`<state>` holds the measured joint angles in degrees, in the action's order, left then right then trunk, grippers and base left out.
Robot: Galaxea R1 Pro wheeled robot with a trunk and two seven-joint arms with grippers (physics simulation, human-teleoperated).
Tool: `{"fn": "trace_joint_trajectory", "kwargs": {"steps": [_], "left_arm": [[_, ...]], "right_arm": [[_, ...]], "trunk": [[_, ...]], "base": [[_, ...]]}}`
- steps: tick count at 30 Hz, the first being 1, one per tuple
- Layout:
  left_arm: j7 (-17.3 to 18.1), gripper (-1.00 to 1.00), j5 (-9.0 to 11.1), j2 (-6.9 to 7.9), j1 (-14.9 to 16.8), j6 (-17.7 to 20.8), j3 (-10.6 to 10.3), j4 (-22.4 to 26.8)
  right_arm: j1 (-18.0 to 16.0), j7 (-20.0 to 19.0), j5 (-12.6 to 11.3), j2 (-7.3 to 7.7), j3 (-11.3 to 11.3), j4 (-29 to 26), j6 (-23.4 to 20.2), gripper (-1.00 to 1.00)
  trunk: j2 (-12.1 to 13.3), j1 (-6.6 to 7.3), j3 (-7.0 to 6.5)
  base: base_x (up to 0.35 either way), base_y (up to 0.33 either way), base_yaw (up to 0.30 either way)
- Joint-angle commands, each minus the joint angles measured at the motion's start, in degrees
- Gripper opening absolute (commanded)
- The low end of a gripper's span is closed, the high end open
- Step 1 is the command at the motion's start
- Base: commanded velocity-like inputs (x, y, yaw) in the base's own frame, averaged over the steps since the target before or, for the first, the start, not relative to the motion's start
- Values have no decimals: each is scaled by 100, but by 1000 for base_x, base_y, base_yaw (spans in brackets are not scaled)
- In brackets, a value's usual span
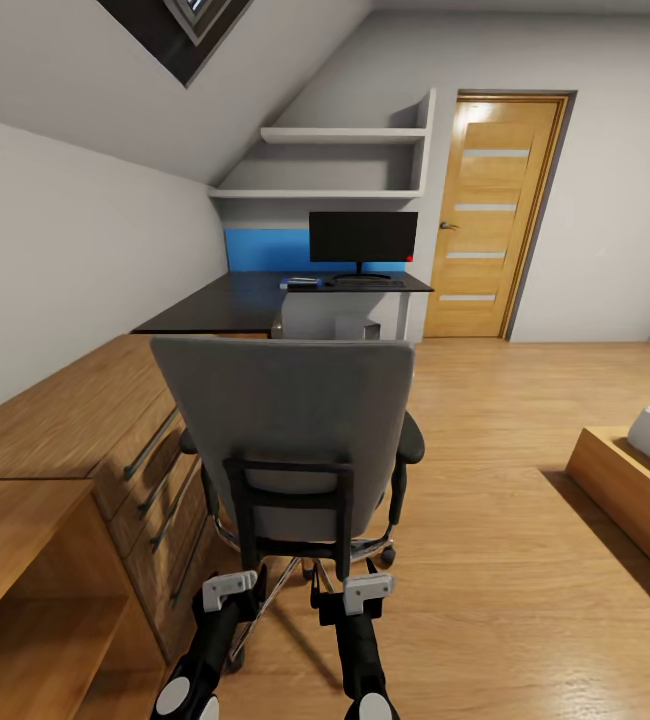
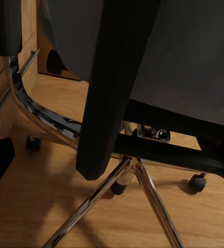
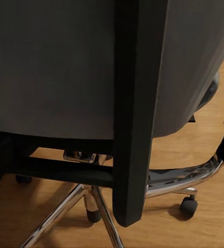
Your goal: In the bedroom, organize the workspace by keeping the computer under the desk, ensuring the monitor is on the desk, placing the keyboard on the desk next to the monitor, placing the mouse on the desk next to the keyboard, moving the folder from the swivel chair onto the desk next to the mouse, stacking the notebook on top of the folder with the pen on top of the notebook, and positioning the swivel chair next to the desk.
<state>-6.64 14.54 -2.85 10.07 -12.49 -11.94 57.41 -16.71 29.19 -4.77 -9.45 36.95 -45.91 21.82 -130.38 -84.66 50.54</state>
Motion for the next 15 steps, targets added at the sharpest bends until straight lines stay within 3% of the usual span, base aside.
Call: {"fn": "trace_joint_trajectory", "kwargs": {"steps": [1, 15], "left_arm": [[-33, 100, 42, 4, 4, -24, -20, -3], [-30, 100, 48, 3, 4, -31, -15, -18]], "right_arm": [[-7, 25, -50, 3, 26, 3, 33, 100], [-6, 25, -50, 5, 13, 3, 33, 100]], "trunk": [[-2, 1, 5], [-2, 1, 5]], "base": [[0, 0, 0], [0, 0, 0]]}}
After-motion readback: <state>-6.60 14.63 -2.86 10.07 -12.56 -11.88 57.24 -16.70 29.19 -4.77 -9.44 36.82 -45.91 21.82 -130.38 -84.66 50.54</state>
